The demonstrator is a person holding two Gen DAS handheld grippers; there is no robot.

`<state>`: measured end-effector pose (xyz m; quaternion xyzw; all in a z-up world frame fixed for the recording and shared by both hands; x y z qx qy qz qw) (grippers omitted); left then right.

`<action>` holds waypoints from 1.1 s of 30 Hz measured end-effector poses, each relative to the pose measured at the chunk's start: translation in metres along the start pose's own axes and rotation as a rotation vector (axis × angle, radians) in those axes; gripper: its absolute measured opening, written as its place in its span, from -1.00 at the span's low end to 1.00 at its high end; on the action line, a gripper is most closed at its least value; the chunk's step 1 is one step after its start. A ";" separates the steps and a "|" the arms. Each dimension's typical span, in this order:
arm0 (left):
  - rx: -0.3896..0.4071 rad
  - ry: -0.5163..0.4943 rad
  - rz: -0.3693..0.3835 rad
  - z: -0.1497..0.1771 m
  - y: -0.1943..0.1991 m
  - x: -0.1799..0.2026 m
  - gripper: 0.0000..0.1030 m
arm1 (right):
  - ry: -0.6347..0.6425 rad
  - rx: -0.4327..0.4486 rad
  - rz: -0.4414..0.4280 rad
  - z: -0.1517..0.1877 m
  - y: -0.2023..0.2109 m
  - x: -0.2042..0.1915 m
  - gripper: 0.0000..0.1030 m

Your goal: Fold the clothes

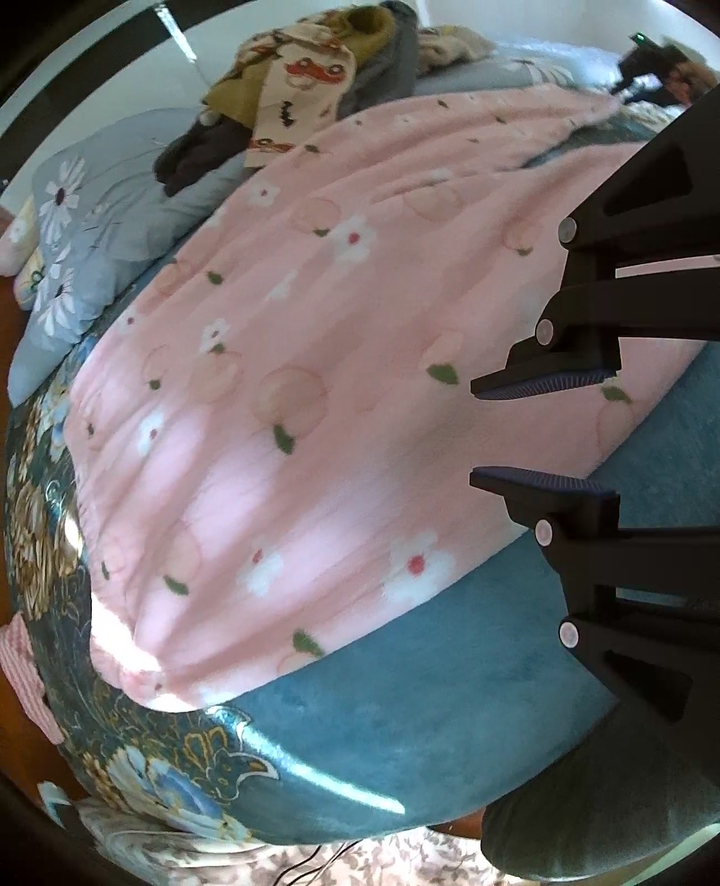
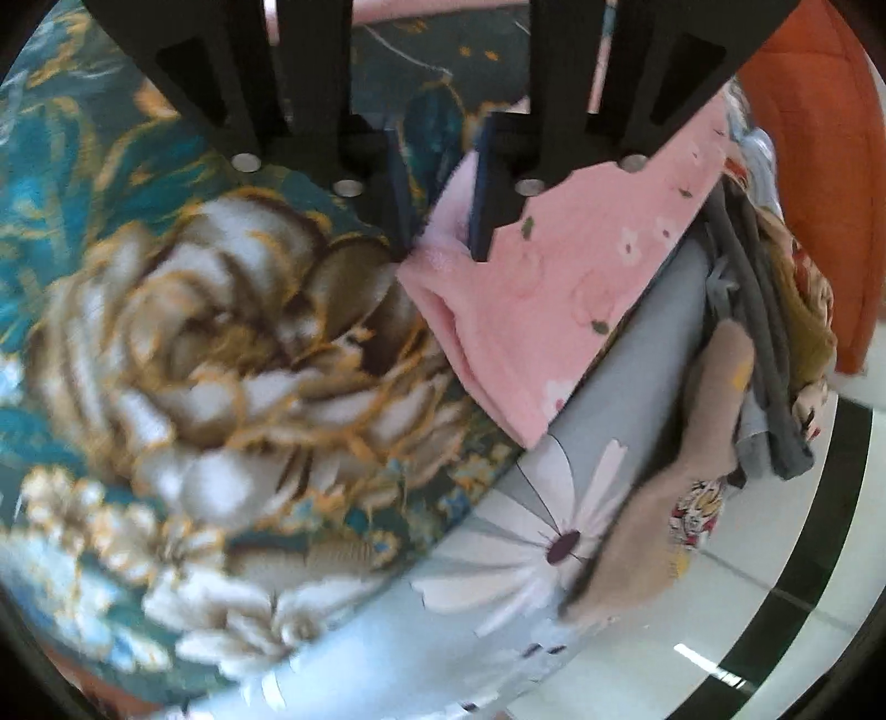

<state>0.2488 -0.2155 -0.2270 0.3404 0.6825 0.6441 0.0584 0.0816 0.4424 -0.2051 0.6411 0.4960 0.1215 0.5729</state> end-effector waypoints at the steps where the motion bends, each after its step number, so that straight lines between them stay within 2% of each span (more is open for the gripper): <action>1: 0.004 0.013 0.010 -0.003 0.002 -0.003 -0.46 | 0.018 -0.003 0.007 0.002 0.007 0.003 -0.48; 7: 0.033 0.179 0.086 -0.048 0.013 -0.054 -0.46 | 0.050 -0.094 0.050 0.044 0.048 0.048 -0.43; 9: 0.044 0.227 0.090 -0.066 0.015 -0.074 -0.46 | 0.031 -0.115 0.065 0.060 0.065 0.068 -0.43; 13: 0.058 0.285 0.080 -0.103 0.014 -0.107 -0.42 | -0.137 -0.118 0.090 0.100 0.099 0.110 -0.40; 18: 0.057 0.326 0.058 -0.139 0.008 -0.137 -0.32 | -0.365 -0.106 0.048 0.159 0.122 0.137 -0.36; 21: 0.047 0.336 0.046 -0.151 -0.001 -0.147 -0.31 | -0.388 -0.176 0.018 0.188 0.115 0.128 -0.21; 25: 0.019 0.316 0.040 -0.158 -0.016 -0.148 -0.24 | -0.325 -0.268 0.001 0.210 0.097 0.104 -0.20; 28: 0.016 0.315 0.047 -0.161 -0.022 -0.151 -0.23 | -0.319 -0.296 -0.003 0.217 0.082 0.091 -0.20; 32: 0.017 0.339 0.099 -0.164 -0.022 -0.156 -0.14 | -0.306 -0.312 0.029 0.220 0.069 0.079 -0.20; 33: 0.018 0.344 0.113 -0.165 -0.021 -0.157 -0.14 | -0.302 -0.310 0.039 0.220 0.067 0.076 -0.31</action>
Point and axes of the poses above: each gripper's, at about its wrist camera, not at the fingertips, and y roughly against the way its jaws point, x to its right, z to its underside, the point moved 2 cm from there along -y, roughly the way its jaws point, and after that the axes turned 7 degrees about y, right-handed, at the moved point
